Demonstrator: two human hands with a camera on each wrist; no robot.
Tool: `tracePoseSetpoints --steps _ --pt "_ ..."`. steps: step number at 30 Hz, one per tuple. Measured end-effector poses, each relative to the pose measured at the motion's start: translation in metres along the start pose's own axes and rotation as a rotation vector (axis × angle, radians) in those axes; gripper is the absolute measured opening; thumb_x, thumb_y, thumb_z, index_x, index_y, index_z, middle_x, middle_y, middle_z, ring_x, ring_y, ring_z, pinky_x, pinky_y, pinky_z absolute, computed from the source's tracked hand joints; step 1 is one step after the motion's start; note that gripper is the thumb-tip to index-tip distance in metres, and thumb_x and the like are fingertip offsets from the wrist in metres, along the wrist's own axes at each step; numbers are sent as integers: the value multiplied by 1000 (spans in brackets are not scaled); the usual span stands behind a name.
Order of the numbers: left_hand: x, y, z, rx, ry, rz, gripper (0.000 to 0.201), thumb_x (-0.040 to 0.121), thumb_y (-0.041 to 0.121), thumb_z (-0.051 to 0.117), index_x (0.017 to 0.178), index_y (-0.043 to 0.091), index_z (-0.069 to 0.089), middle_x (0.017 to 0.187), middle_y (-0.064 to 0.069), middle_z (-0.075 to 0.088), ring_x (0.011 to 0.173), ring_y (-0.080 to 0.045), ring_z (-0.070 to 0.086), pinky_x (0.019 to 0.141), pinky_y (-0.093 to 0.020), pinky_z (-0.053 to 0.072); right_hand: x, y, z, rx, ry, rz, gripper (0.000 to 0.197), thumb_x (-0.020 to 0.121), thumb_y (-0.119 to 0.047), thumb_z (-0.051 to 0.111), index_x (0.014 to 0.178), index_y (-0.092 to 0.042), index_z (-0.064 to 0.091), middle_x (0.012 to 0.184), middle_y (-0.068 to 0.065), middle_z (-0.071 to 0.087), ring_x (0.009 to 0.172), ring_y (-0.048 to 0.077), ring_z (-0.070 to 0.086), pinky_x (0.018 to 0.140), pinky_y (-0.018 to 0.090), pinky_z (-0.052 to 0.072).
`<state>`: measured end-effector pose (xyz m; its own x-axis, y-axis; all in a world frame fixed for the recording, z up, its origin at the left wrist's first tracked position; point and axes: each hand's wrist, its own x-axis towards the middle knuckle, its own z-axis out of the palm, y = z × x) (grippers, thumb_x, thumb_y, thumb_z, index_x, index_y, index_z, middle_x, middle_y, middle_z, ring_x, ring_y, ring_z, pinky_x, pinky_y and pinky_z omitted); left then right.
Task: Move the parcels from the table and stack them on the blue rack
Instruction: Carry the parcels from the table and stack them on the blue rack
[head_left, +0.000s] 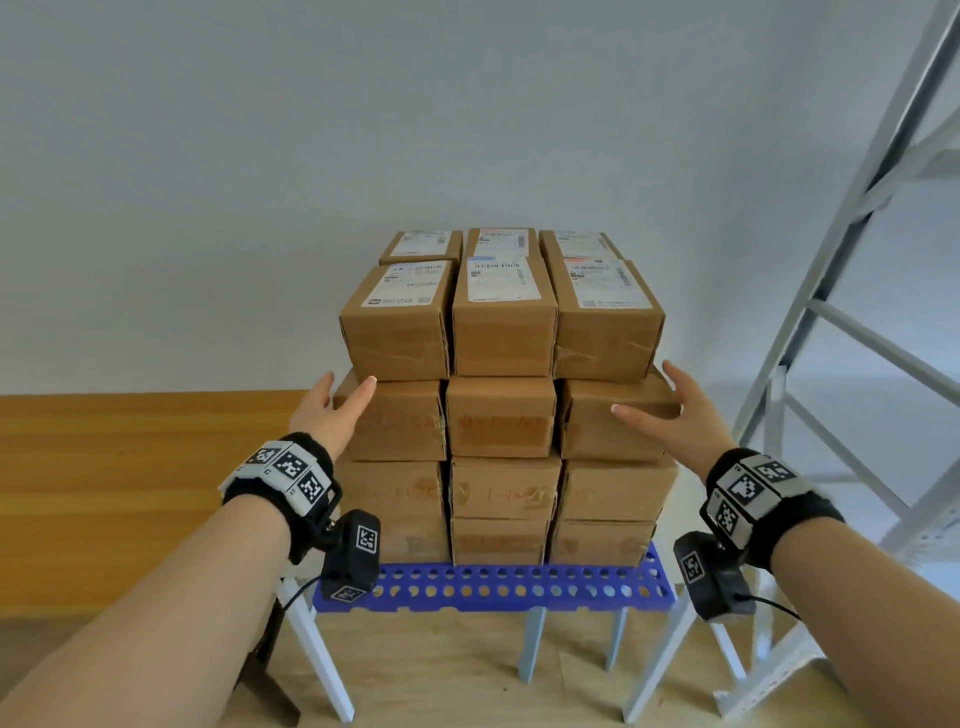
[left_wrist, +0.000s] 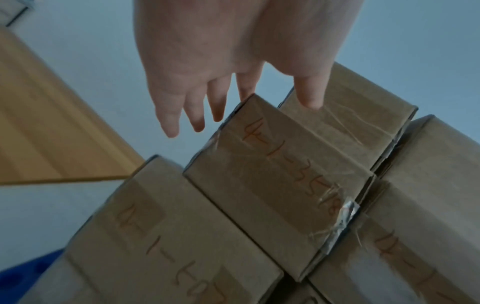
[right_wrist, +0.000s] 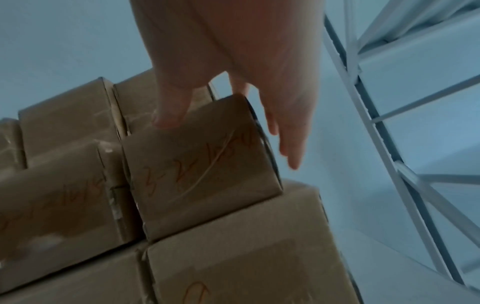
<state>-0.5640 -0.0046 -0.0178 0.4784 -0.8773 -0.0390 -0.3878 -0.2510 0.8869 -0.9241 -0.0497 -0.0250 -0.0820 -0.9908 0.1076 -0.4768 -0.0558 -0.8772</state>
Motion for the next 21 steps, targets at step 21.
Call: tracePoseSetpoints --steps 21 --pt "3 -8 13 -331 -9 -148 65 88 36 61 144 28 29 149 -5 30 133 -29 36 105 -51 36 -4 12 2 41 3 -62 64 84 -32 67 141 -26 39 128 -2 50 106 13 48 91 37 49"
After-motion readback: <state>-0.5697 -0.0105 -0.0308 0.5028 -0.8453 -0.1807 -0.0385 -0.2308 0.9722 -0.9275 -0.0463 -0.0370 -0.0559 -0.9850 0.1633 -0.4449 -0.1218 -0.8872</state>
